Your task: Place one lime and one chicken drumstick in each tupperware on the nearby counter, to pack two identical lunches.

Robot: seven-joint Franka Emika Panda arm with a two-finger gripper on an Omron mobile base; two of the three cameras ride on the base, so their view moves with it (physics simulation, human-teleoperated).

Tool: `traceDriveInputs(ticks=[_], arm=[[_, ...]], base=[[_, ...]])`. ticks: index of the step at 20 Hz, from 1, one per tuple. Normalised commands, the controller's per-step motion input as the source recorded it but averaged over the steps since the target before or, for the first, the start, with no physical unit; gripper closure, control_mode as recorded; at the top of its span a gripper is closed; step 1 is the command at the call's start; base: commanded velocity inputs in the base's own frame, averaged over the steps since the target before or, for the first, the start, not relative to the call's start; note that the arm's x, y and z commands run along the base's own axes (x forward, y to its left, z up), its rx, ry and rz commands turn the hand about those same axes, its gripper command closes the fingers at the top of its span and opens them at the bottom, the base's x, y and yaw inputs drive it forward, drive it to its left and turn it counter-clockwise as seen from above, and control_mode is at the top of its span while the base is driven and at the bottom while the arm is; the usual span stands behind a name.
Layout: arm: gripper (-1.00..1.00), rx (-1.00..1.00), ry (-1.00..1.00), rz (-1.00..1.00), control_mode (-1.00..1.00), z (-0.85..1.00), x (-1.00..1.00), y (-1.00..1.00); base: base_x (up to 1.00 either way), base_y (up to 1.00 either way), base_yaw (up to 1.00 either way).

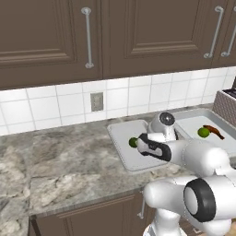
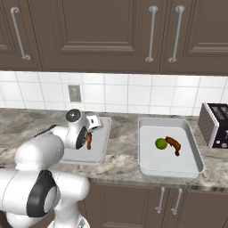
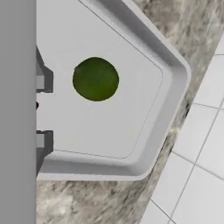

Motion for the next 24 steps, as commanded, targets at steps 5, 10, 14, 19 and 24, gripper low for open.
traceDriveInputs(ticks=[5, 10, 14, 19, 24], arm=[[1.00, 0.00, 0.02, 0.00, -1.00, -0.23, 0.64, 0.00], [-1.00, 0.00, 0.02, 0.00, -1.00, -0.43, 0.44, 0.00], [-1.00, 0.00, 0.00, -0.01, -1.00, -0.34, 0.50, 0.05], [-1.00, 0.00, 0.03, -0.04, -1.00, -0.08, 0.40, 0.04], [-1.00, 0.00, 0.05, -0.08, -1.00, 0.35, -0.95, -0.07]], base=[[0.00, 0.00, 0.00], [0.00, 0.00, 0.00], [0.00, 0.00, 0.00], [0.00, 0.00, 0.00], [0.00, 0.00, 0.00]])
